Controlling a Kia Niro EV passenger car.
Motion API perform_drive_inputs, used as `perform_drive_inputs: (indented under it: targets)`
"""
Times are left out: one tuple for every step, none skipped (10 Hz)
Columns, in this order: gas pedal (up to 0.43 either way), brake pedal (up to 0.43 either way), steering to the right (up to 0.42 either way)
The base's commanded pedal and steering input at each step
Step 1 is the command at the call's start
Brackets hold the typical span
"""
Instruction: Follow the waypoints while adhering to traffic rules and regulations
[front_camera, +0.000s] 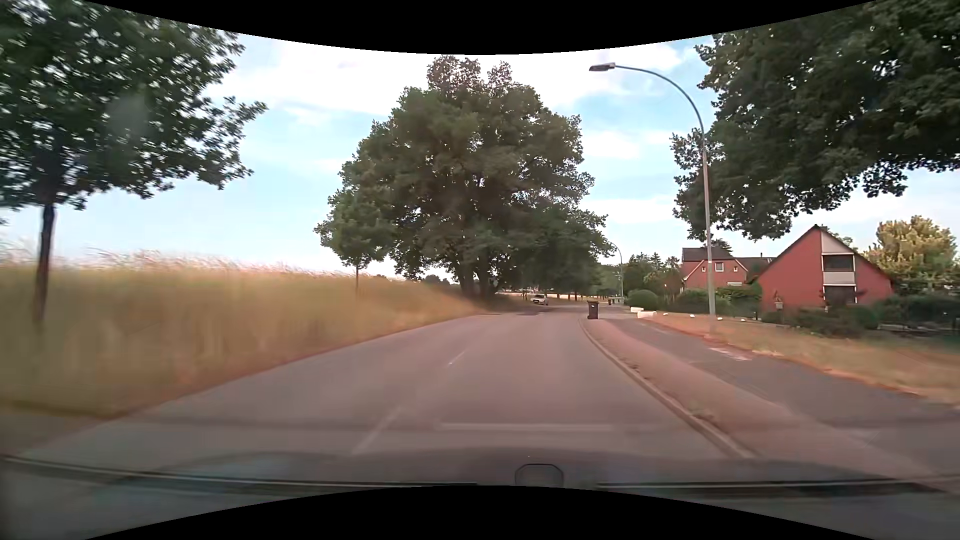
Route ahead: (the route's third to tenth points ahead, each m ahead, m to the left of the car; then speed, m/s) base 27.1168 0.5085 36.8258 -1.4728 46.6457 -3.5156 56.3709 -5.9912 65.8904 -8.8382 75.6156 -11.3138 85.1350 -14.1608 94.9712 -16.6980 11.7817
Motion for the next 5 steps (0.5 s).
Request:
perform_drive_inputs:
  targets:
    - [0.13,0.0,0.031]
    - [0.13,0.0,0.027]
    - [0.13,0.0,0.025]
    - [0.138,0.0,0.025]
    - [0.138,0.0,0.025]
